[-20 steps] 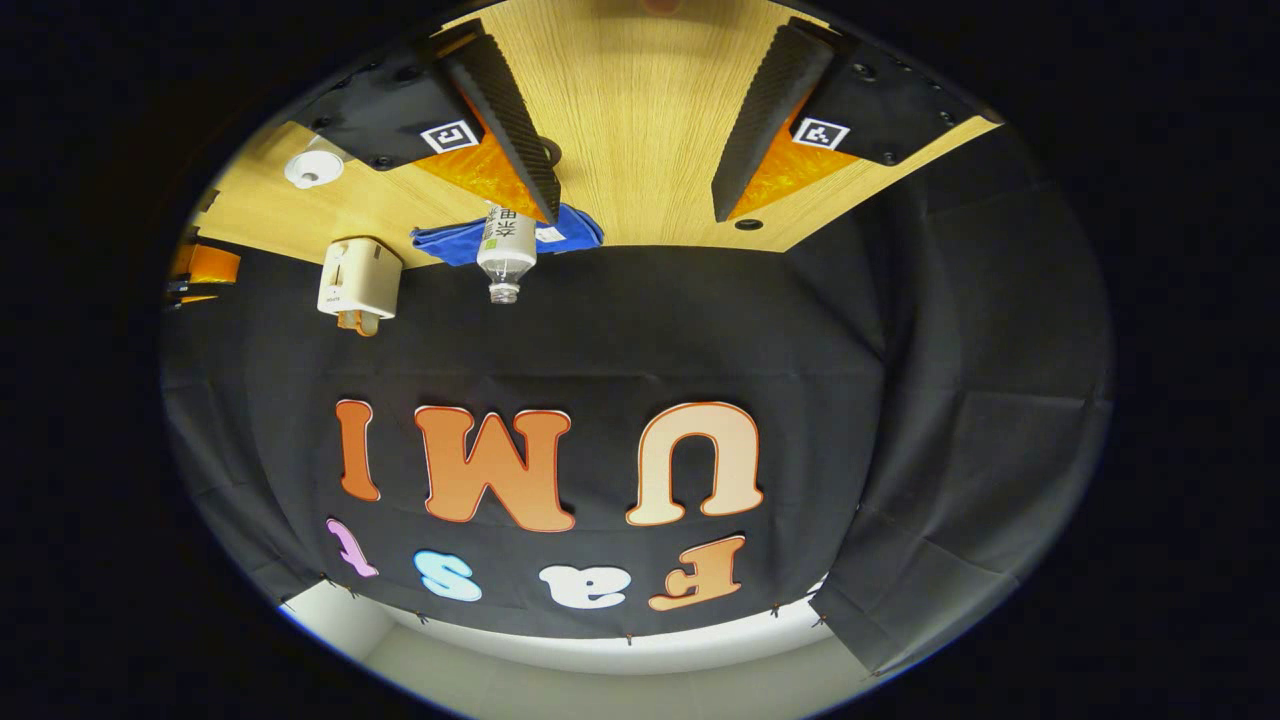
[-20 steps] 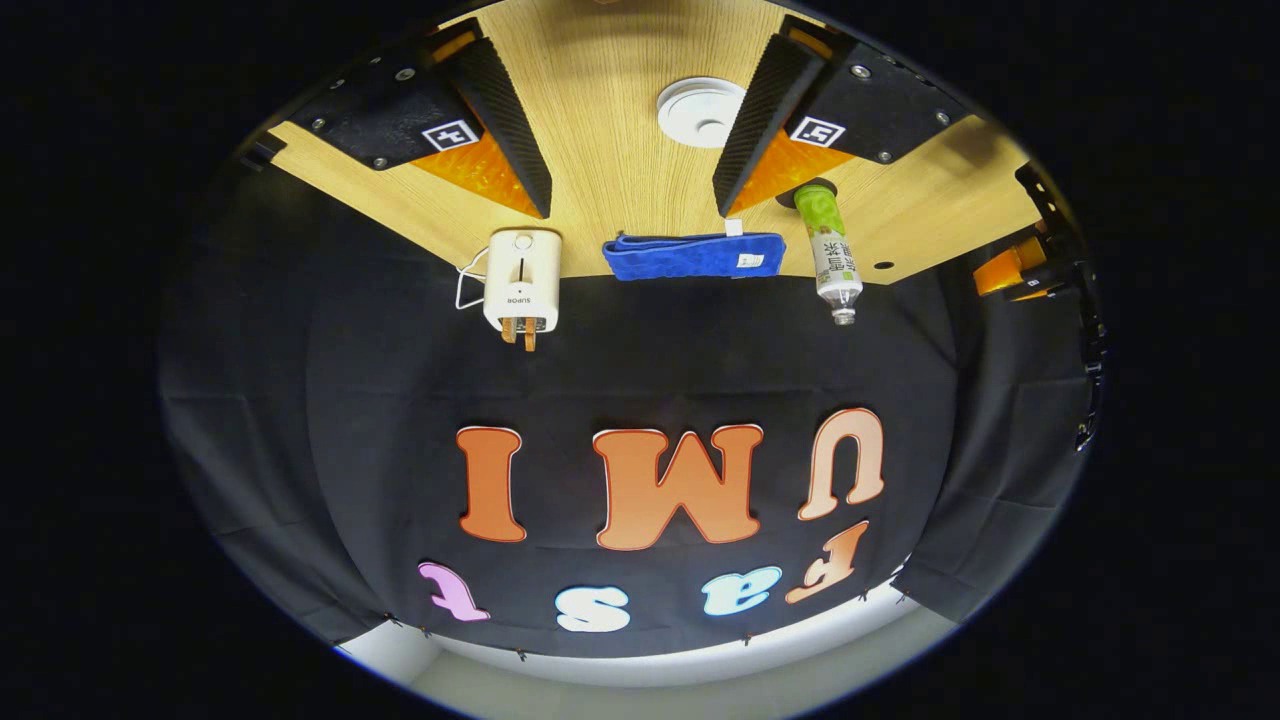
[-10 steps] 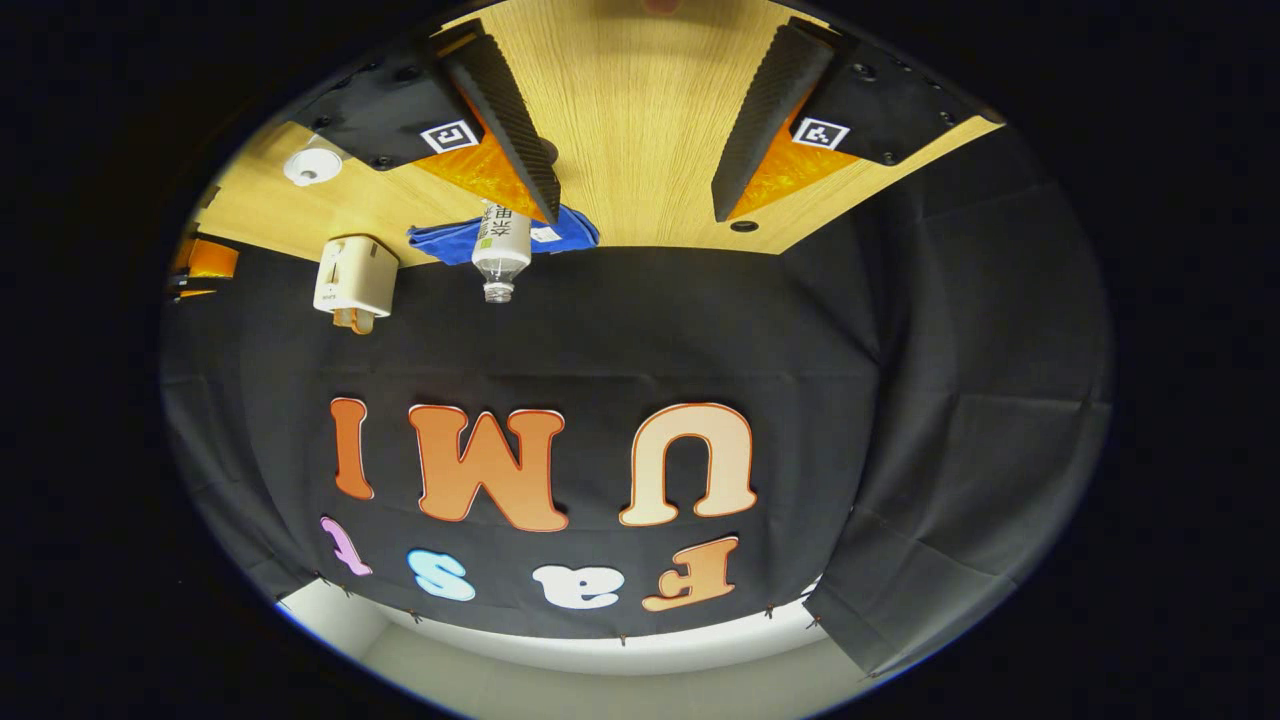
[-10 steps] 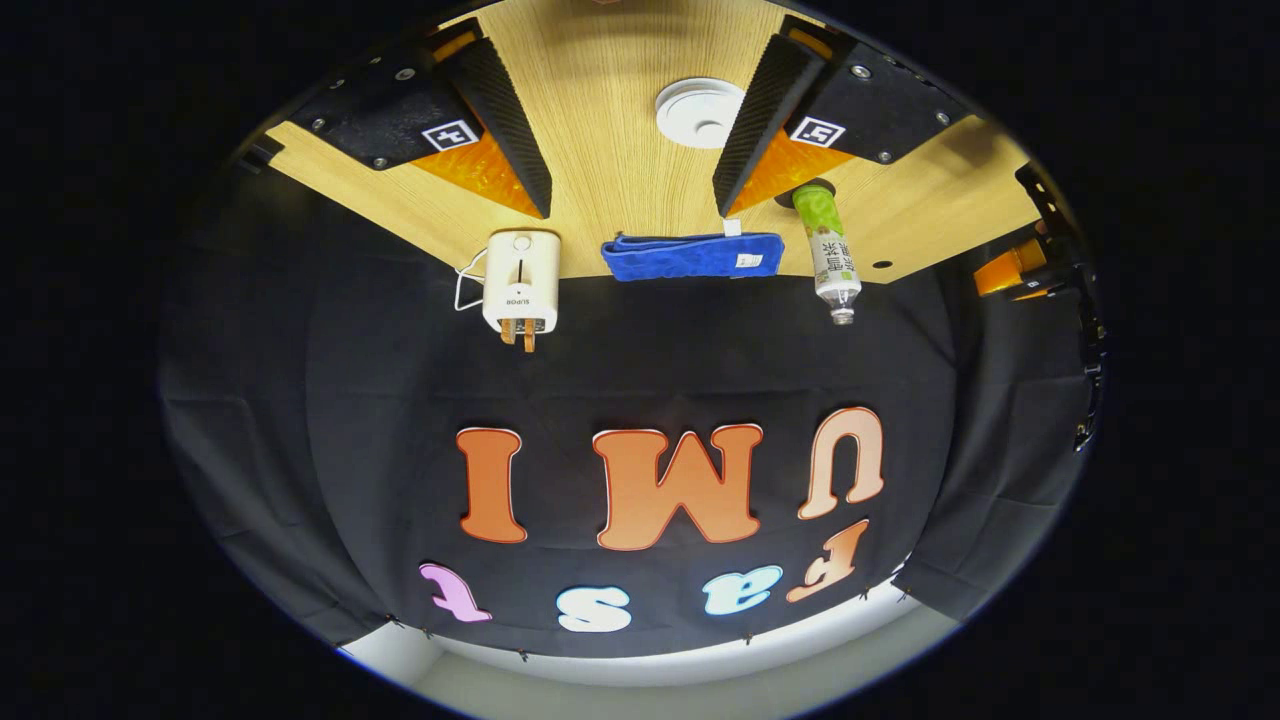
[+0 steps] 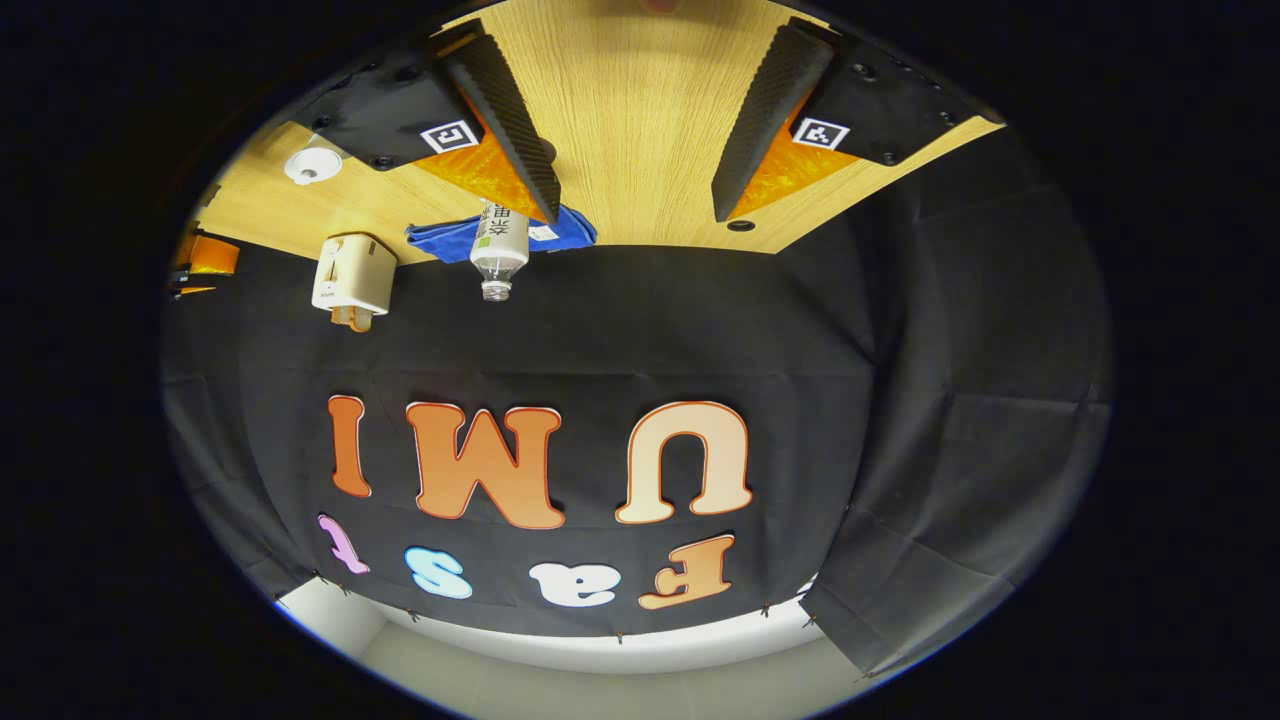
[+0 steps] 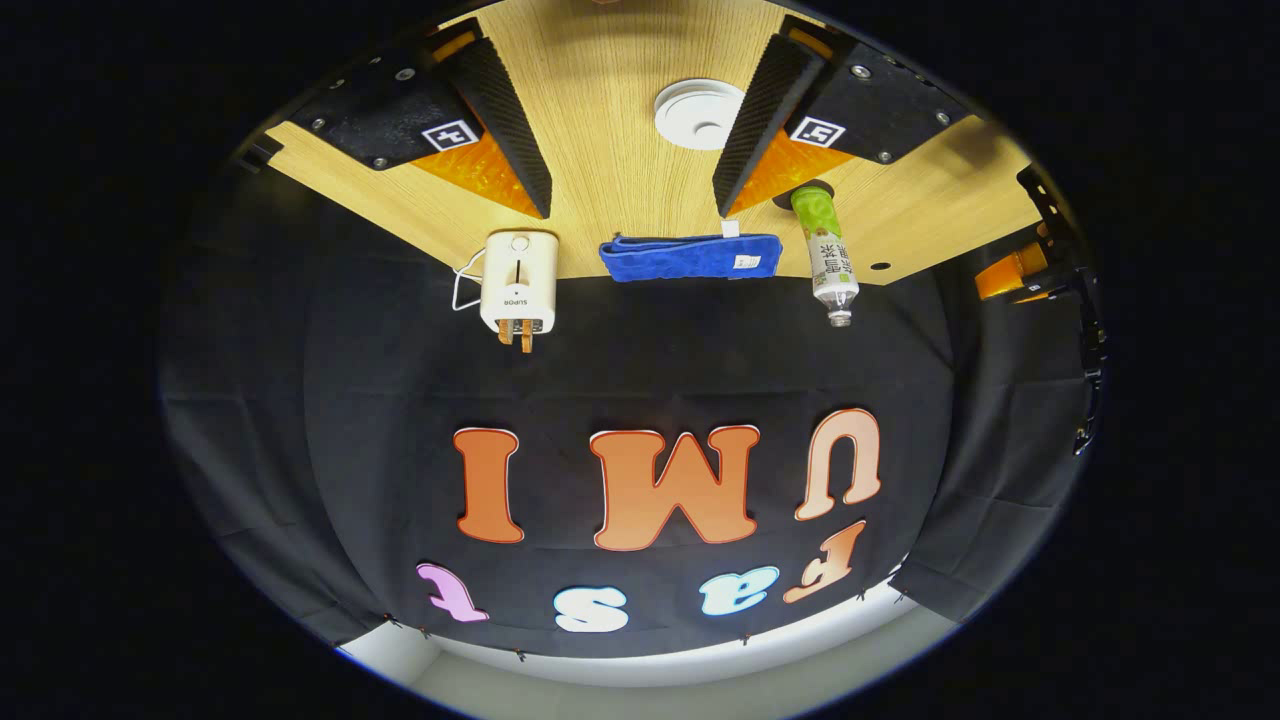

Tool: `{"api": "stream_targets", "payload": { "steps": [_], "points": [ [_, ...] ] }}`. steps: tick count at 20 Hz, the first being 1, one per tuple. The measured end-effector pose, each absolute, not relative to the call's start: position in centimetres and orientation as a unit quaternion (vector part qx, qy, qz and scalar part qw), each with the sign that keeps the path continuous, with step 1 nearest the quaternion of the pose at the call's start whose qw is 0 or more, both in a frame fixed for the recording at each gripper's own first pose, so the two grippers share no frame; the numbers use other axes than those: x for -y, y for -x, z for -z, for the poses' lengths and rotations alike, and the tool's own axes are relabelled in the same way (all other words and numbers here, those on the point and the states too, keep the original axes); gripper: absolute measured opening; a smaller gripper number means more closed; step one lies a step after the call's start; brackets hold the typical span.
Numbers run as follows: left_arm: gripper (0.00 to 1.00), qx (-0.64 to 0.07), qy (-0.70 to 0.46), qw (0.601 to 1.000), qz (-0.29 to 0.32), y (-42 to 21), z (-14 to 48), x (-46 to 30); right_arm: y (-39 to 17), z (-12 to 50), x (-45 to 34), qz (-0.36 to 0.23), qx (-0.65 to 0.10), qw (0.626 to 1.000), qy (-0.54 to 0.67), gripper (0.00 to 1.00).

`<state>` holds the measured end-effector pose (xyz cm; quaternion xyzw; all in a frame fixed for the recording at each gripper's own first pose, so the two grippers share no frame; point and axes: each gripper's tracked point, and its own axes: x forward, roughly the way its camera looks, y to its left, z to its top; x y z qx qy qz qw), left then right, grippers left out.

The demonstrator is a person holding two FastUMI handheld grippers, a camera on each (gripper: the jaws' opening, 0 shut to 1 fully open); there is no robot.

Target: Open the teacup lid with one hand, grasp the water bottle and pour water into the teacup with the other hand; after pouring, place the water bottle on the coaster and then close the teacup lid.

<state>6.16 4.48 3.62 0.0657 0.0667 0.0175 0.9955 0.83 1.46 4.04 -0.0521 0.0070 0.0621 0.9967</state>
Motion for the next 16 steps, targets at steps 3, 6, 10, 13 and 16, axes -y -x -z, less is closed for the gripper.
{"api": "stream_targets", "payload": {
  "steps": [3, 6, 10, 13, 16],
  "points": [
    [0.98, -0.068, -0.066, 0.995, -0.013, -6.13, -3.4, -4.22, -0.86, -4.18, -1.27, -0.06, -0.004, 0.997, 0.052, 0.97],
    [0.95, -0.071, -0.063, 0.995, -0.011, -6.28, -3.14, -4.2, -0.95, -4.2, -1.2, -0.061, -0.005, 0.997, 0.048, 0.97],
    [0.98, -0.069, -0.066, 0.995, -0.012, -6.22, -3.26, -4.16, -0.97, -4.13, -1.33, -0.063, -0.003, 0.997, 0.048, 0.97],
    [0.95, -0.067, -0.064, 0.996, -0.011, -6.17, -3.31, -4.09, -1.13, -3.88, -1.18, -0.061, -0.007, 0.997, 0.05, 0.97],
    [0.98, -0.072, -0.061, 0.995, -0.013, -6.37, -2.95, -4.24, -1.3, -3.71, -1.19, -0.061, -0.009, 0.997, 0.048, 0.97]
  ]
}}
